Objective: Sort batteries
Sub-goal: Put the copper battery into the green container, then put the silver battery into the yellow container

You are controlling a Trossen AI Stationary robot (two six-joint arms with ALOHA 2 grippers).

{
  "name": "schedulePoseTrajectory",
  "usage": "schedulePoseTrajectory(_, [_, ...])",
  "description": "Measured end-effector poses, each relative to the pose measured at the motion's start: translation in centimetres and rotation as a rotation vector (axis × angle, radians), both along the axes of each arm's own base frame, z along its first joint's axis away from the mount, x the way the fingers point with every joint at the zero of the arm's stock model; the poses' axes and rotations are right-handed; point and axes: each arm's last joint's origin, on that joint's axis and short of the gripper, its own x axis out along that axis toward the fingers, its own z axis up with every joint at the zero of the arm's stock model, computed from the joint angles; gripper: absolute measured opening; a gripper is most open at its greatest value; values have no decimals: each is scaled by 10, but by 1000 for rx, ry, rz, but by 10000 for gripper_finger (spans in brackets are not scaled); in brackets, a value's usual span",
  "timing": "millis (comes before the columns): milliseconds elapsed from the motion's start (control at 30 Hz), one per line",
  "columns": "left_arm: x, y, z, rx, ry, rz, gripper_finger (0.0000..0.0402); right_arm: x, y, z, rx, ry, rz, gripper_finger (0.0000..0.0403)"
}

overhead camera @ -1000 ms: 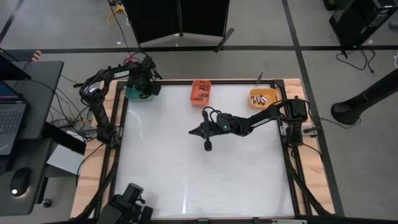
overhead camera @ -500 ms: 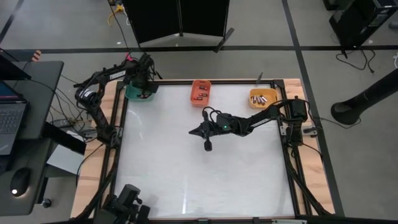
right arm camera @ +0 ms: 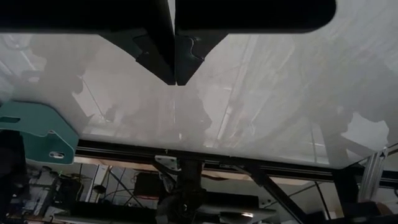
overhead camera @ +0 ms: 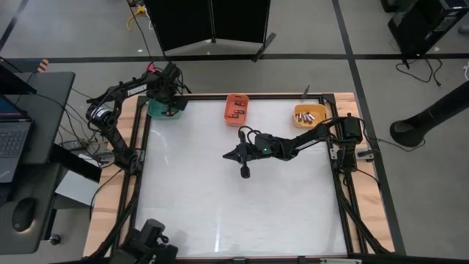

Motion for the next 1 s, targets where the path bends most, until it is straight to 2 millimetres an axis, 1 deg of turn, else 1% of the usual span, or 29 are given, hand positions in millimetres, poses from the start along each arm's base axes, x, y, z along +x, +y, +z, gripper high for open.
schedulePoseTrajectory(67, [0,1,0,4,-2,1,194,0,0,0,0,0,0,7])
schedulePoseTrajectory(167, [1,2,1,22,-11,-1,159,0,0,-1,0,6,0,7])
schedulePoseTrajectory(333, [3,2,1,40,-7,-34,79,0,0,-2,8,20,-1,7])
schedulePoseTrajectory(467, [16,0,10,119,-28,-92,15,-1,0,-3,10,30,-2,7])
schedulePoseTrajectory(533, [24,-3,15,163,-36,-114,8,-1,0,-4,11,42,-2,7])
schedulePoseTrajectory(600, [31,-7,21,225,-56,-137,12,-1,0,-6,12,60,-2,7])
schedulePoseTrajectory(733, [44,-23,25,333,-116,-196,13,-3,0,-8,13,82,-2,7])
schedulePoseTrajectory(867, [56,-47,26,439,-196,-275,8,-4,0,-10,13,85,-1,7])
schedulePoseTrajectory(1000, [69,-79,26,536,-294,-371,8,-6,0,-11,13,87,-1,7])
